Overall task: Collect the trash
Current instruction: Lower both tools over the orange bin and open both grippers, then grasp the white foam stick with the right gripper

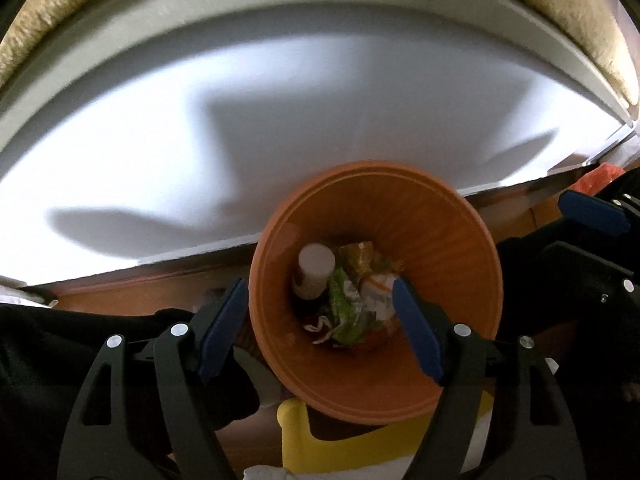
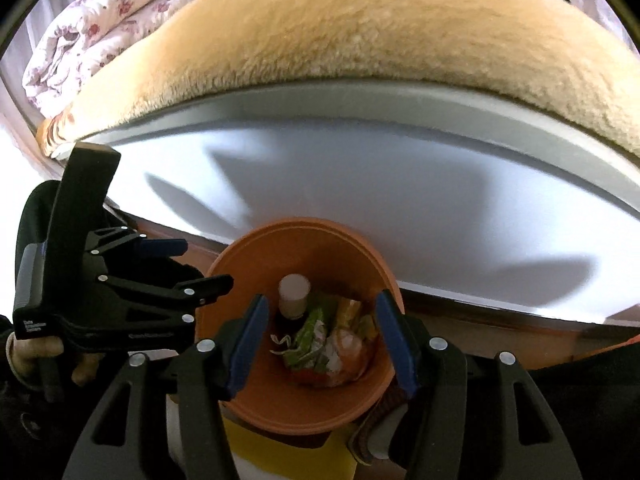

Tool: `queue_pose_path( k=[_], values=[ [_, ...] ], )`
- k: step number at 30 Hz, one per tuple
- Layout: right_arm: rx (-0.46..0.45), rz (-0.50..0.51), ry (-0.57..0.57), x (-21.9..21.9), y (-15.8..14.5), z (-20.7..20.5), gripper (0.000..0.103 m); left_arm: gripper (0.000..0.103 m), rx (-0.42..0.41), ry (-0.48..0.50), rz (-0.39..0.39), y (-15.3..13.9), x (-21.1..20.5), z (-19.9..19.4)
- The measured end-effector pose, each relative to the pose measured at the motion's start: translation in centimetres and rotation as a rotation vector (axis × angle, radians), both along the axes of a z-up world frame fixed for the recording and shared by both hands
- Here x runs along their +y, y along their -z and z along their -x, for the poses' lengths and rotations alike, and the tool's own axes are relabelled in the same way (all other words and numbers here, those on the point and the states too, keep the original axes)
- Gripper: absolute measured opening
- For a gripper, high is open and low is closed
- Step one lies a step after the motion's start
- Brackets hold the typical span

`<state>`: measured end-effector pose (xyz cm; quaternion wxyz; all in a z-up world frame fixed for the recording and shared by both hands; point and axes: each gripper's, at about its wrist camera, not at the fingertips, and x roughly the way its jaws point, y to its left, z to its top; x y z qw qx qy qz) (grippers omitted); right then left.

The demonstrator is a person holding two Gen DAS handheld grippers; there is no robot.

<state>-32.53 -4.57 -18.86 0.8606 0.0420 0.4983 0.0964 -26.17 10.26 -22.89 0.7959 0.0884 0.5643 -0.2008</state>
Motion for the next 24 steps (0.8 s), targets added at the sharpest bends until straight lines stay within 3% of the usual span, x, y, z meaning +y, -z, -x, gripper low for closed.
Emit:
queue_pose_path(
  k=[5,12,17,24],
  values=[
    [-0.046,-0.004,-0.008,-0.3,-2.3,1.2,0.057,0.073,-0.066,0.008,0.098,-3.7,1.2,0.8],
    [-0.161,-0.007,-0.031,-1.2,-8.0,1.0,0.057,0.073,-0.259,-0.008,0.21,-12.4,3.4,0.9],
    [-0.227,-0.047,-0.026,-2.9,-11.6,-1.9,0.057,0.079,-0.384,-0.055,0.221,-16.6,3.2,-2.5],
    [-0.331,0.005,0.005,-4.1,-16.0,-7.6,0.057,0.079,-0.471,-0.075,0.226,-20.5,1.1,-9.4]
  ],
)
